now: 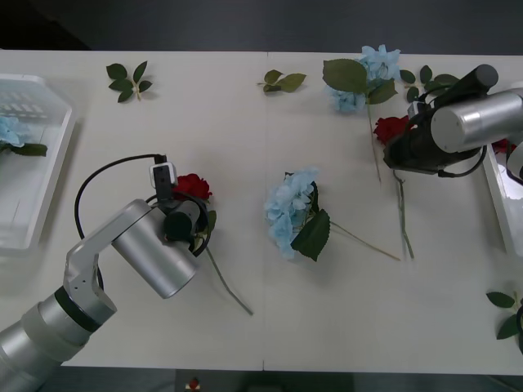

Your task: Put the red flowers into the right box and the blue flowers into the left box

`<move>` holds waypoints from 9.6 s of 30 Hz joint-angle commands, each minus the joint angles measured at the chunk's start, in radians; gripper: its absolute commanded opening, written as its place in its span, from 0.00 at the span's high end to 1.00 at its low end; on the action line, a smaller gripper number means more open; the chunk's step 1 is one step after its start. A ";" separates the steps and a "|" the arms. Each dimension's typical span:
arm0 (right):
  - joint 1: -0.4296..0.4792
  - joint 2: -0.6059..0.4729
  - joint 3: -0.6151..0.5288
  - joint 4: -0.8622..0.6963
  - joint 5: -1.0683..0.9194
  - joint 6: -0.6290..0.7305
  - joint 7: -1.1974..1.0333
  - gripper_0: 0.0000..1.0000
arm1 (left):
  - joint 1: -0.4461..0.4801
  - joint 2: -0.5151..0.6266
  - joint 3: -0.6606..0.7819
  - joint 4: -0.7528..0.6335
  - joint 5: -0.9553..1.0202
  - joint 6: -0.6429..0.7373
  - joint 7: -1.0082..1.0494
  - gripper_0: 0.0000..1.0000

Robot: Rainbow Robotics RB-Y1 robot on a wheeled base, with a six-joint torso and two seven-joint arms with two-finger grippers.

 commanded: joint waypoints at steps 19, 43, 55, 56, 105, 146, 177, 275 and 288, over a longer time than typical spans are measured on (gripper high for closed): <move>-0.155 -0.282 -0.014 0.030 -0.220 0.227 0.466 0.56 | -0.024 -0.008 0.033 0.012 -0.040 -0.070 0.028 1.00; -0.129 -0.219 0.072 -0.126 -0.288 0.152 0.420 0.12 | -0.017 0.133 0.631 -0.327 0.772 0.182 -0.716 1.00; 0.212 -0.363 -0.190 -0.300 -0.888 0.049 0.842 0.00 | 0.017 0.130 0.946 -0.014 1.592 0.088 -1.451 1.00; 0.260 -0.374 -0.218 -0.330 -0.941 0.035 0.888 0.00 | 0.017 0.130 0.938 0.043 1.686 0.067 -1.543 1.00; 0.704 0.275 -0.525 -0.778 -0.811 -0.049 1.380 0.50 | -0.044 -0.384 0.406 0.141 2.155 -0.565 -1.994 1.00; 0.645 -0.346 -0.483 -0.694 -0.842 -0.166 1.055 1.00 | 0.034 0.236 0.401 0.127 2.266 -0.288 -1.998 0.00; 0.629 -0.480 -0.459 -0.014 -0.647 -0.437 1.069 1.00 | 0.026 0.391 0.472 0.076 2.292 -0.200 -2.138 0.00; -0.001 0.049 0.043 -0.025 0.186 0.048 0.098 0.44 | 0.045 0.368 0.473 0.078 2.342 -0.240 -2.141 0.00; -0.001 0.060 0.045 -0.018 0.197 0.043 0.100 0.89 | 0.046 0.368 0.472 0.078 2.342 -0.240 -2.141 0.00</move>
